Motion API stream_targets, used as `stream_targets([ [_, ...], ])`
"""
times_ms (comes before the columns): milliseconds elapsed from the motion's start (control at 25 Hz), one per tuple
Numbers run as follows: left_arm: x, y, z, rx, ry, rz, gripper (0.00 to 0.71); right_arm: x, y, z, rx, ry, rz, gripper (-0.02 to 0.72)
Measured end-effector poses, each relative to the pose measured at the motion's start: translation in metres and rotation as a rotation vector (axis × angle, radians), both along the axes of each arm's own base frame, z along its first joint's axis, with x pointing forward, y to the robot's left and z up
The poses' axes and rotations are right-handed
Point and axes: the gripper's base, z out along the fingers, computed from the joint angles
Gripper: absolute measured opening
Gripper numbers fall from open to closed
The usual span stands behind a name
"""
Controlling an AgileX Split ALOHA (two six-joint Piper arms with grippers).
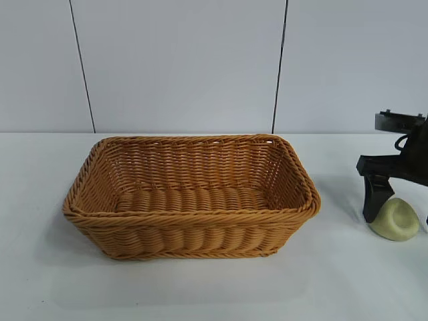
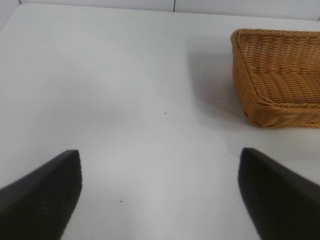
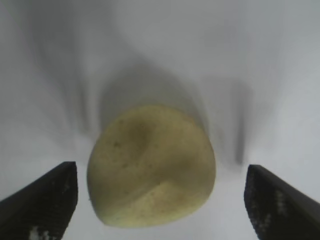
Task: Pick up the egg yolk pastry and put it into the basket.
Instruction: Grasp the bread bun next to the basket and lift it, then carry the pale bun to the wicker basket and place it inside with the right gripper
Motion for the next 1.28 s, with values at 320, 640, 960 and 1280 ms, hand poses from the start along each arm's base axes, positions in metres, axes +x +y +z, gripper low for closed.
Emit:
stream_targets([
  [320, 0.0, 0.0, 0.0, 0.002, 0.0, -0.001, 0.661, 0.0, 0.0, -0.002, 0.0, 0.004, 0.0, 0.274],
  [640, 0.0, 0.0, 0.0, 0.002, 0.0, -0.001, 0.661, 0.006, -0.001, 0.007, -0.005, -0.002, 0.012, 0.242],
  [960, 0.0, 0.0, 0.0, 0.002, 0.0, -0.001, 0.661, 0.034, 0.002, 0.05, 0.019, -0.011, 0.047, 0.129],
  [1280, 0.0, 0.0, 0.0, 0.002, 0.0, -0.001, 0.661, 0.064, 0.031, 0.117, 0.071, -0.103, 0.14, 0.115],
])
